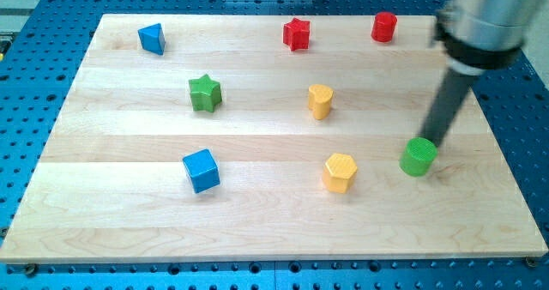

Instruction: Place green circle and the hexagon in a vertical line

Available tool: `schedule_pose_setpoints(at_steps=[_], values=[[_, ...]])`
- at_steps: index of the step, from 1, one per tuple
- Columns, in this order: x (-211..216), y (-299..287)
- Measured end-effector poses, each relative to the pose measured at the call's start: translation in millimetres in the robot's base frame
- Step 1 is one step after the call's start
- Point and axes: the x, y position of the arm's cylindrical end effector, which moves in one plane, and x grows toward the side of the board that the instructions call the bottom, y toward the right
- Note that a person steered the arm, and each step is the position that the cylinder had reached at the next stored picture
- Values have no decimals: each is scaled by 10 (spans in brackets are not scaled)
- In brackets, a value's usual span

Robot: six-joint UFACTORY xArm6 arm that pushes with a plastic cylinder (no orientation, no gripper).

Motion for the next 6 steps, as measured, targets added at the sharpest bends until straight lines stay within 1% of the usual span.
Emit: schedule_pose_setpoints(at_steps=[1,2,3,4,5,6], values=[[-181,-68],[-52,-477],[338,-643],[387,-430],[418,-962],[750,-1030]])
